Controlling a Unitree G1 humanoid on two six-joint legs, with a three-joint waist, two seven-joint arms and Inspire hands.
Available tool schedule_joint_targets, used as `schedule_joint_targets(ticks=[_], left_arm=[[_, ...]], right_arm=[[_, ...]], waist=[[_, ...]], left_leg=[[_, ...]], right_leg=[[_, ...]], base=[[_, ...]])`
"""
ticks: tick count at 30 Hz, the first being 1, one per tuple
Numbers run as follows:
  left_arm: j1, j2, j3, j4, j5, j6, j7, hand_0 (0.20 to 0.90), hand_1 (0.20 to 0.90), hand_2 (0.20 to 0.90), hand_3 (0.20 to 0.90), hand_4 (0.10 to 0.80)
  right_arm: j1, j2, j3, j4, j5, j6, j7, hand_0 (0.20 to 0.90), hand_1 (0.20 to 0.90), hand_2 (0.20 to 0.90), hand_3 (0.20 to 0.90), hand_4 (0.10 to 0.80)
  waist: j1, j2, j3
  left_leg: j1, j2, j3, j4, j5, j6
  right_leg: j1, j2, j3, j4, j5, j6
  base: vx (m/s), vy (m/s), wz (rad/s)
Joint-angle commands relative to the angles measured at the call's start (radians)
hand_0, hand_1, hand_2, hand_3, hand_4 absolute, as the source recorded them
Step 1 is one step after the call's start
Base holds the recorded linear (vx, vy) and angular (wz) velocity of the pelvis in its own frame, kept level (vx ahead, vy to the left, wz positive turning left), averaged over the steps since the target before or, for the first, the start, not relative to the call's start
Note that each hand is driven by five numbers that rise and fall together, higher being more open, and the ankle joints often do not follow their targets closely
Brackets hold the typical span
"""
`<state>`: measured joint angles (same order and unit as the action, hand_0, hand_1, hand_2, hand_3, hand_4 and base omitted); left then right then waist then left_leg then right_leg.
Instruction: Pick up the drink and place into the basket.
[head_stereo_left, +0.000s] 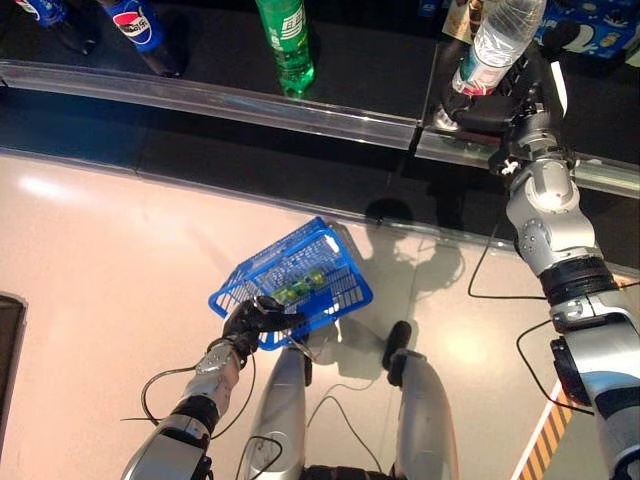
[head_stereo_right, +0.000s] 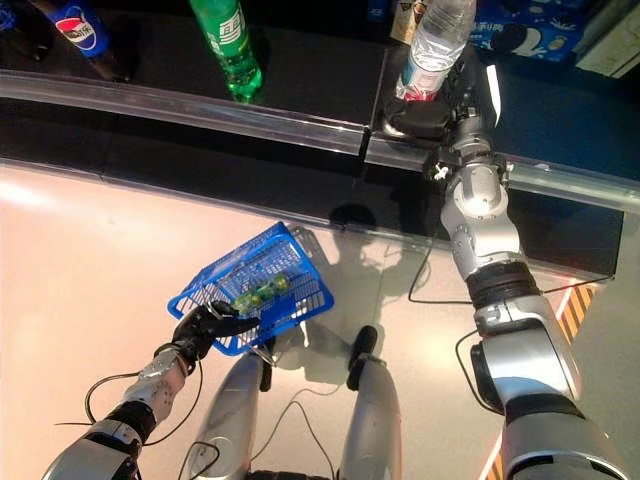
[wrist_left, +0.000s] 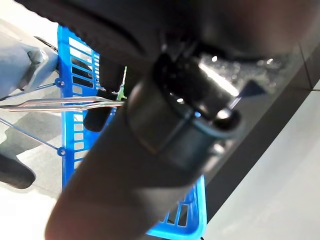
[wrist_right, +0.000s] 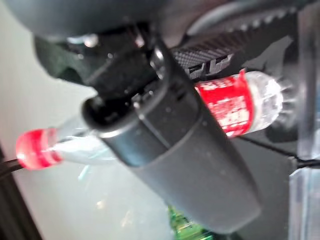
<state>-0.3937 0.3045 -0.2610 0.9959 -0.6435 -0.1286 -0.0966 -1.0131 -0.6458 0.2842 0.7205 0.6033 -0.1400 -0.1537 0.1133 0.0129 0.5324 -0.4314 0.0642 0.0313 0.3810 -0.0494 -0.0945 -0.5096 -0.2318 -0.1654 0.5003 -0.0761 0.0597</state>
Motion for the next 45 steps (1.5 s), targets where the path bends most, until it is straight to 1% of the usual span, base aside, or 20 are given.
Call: schedule_joint_targets(ticks=[1,3,5,6,7,16,23,35,41,45], left_arm=[[0.141,0.133,-0.065,-0.013,0.051,0.044,-0.009,0.3,0.3,0.3,0.2,0.1],[0.142,0.133,-0.065,-0.013,0.051,0.043,-0.01,0.3,0.3,0.3,0.2,0.1],[0.145,0.131,-0.065,-0.01,0.055,0.042,-0.013,0.3,0.3,0.3,0.2,0.1],[0.145,0.132,-0.066,-0.011,0.056,0.043,-0.015,0.3,0.3,0.3,0.2,0.1],[0.147,0.132,-0.068,-0.014,0.054,0.042,-0.013,0.3,0.3,0.3,0.2,0.1],[0.149,0.132,-0.076,-0.019,0.06,0.044,-0.01,0.3,0.3,0.3,0.2,0.1],[0.146,0.125,-0.085,-0.023,0.055,0.039,-0.007,0.3,0.3,0.3,0.2,0.1],[0.143,0.126,-0.09,-0.025,0.045,0.041,-0.008,0.3,0.3,0.3,0.2,0.1],[0.144,0.123,-0.093,-0.025,0.041,0.037,-0.005,0.3,0.3,0.3,0.2,0.1],[0.144,0.123,-0.095,-0.026,0.038,0.035,-0.004,0.3,0.3,0.3,0.2,0.1]], right_arm=[[-0.156,-0.115,0.007,-0.034,0.044,-0.064,0.011,0.9,0.9,0.9,0.9,0.8],[-0.162,-0.114,0.01,-0.023,0.045,-0.059,0.01,0.9,0.9,0.9,0.9,0.8],[-0.182,-0.111,0.023,0.01,0.033,-0.029,0.0,0.9,0.9,0.9,0.9,0.8],[-0.188,-0.113,0.032,0.022,0.035,-0.024,0.0,0.815,0.815,0.815,0.801,0.701],[-0.195,-0.115,0.038,0.034,0.054,-0.025,0.012,0.3,0.3,0.3,0.2,0.1],[-0.2,-0.096,0.033,0.047,0.093,-0.03,0.019,0.3,0.3,0.3,0.2,0.1],[-0.201,-0.08,0.03,0.041,0.091,-0.042,0.018,0.3,0.3,0.3,0.2,0.1],[-0.207,-0.077,0.032,0.037,0.107,-0.049,0.027,0.3,0.3,0.3,0.2,0.1],[-0.203,-0.064,0.015,0.029,0.193,-0.072,0.065,0.3,0.3,0.3,0.2,0.1],[-0.194,-0.056,-0.001,0.02,0.164,-0.089,0.071,0.3,0.3,0.3,0.2,0.1]], waist=[[0.036,0.015,-0.012],[0.037,0.016,-0.012],[0.042,0.018,-0.012],[0.044,0.018,-0.012],[0.047,0.017,-0.012],[0.055,0.015,-0.012],[0.052,0.022,-0.012],[0.048,0.026,-0.012],[0.047,0.028,-0.012],[0.047,0.031,-0.012]], left_leg=[[0.002,-0.042,-0.023,0.039,-0.039,0.082],[0.002,-0.043,-0.023,0.038,-0.038,0.081],[0.004,-0.043,-0.024,0.034,-0.036,0.08],[0.003,-0.042,-0.024,0.035,-0.036,0.08],[0.004,-0.041,-0.024,0.031,-0.035,0.079],[0.01,-0.041,-0.024,0.016,-0.031,0.078],[0.008,-0.042,-0.021,0.007,-0.028,0.079],[0.003,-0.043,-0.014,0.001,-0.026,0.078],[0.0,-0.042,-0.013,-0.003,-0.025,0.079],[0.003,-0.044,-0.013,-0.008,-0.024,0.078]], right_leg=[[0.08,-0.008,-0.036,-0.097,0.04,0.022],[0.08,-0.008,-0.037,-0.096,0.039,0.022],[0.081,-0.01,-0.04,-0.096,0.038,0.021],[0.081,-0.011,-0.041,-0.096,0.038,0.02],[0.082,-0.011,-0.044,-0.097,0.038,0.02],[0.084,-0.012,-0.052,-0.103,0.041,0.024],[0.075,-0.014,-0.049,-0.109,0.045,0.027],[0.067,-0.017,-0.047,-0.116,0.051,0.032],[0.061,-0.016,-0.048,-0.116,0.051,0.032],[0.064,-0.017,-0.049,-0.119,0.051,0.034]], base=[[0.0,0.005,0.05],[0.0,0.0,0.0],[0.0,0.0,0.0],[-0.004,0.005,0.05],[-0.005,0.003,0.07],[-0.001,-0.001,0.03],[0.0,0.0,0.0],[0.0,0.0,0.0],[0.0,0.0,0.0],[0.0,0.0,0.0]])
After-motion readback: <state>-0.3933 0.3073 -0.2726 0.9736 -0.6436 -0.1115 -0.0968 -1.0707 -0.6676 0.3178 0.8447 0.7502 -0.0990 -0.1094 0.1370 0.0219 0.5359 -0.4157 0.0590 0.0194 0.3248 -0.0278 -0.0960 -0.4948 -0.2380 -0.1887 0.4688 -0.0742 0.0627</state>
